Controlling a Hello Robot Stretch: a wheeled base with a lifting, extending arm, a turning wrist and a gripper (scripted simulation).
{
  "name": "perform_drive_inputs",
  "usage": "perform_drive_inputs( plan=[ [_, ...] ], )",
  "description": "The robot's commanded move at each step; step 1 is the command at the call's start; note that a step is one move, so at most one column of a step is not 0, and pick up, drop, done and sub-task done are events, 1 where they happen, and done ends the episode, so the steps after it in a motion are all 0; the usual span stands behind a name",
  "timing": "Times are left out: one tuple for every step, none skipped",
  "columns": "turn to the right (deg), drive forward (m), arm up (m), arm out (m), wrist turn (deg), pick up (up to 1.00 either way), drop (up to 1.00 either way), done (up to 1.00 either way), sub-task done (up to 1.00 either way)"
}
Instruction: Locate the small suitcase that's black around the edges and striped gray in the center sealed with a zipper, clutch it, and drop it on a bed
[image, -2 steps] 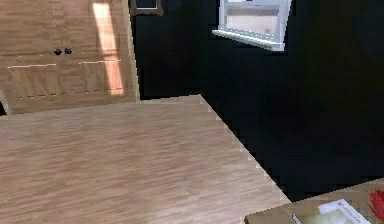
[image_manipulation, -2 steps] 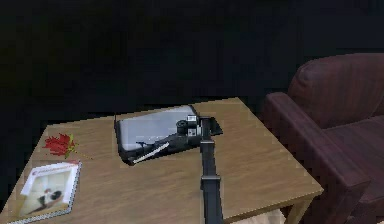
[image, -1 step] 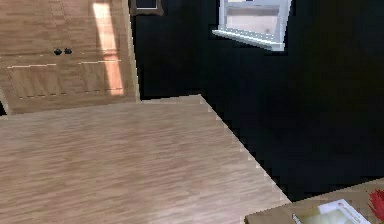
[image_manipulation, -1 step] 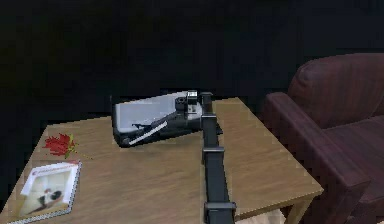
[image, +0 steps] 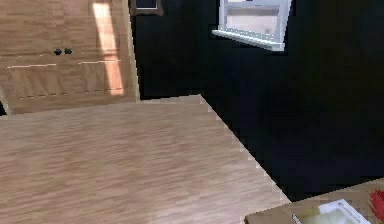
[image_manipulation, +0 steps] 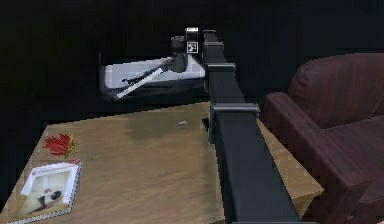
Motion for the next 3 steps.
perform_drive_inputs(
  plan=[
    [0.0,0.0,0.0,0.0,-45.0,0.0,0.0,0.0,0.0],
    [0.0,0.0,0.0,-0.46,0.0,0.0,0.0,0.0,0.0],
    [-45.0,0.0,0.0,0.0,0.0,0.0,0.0,0.0,0.0]
  ],
)
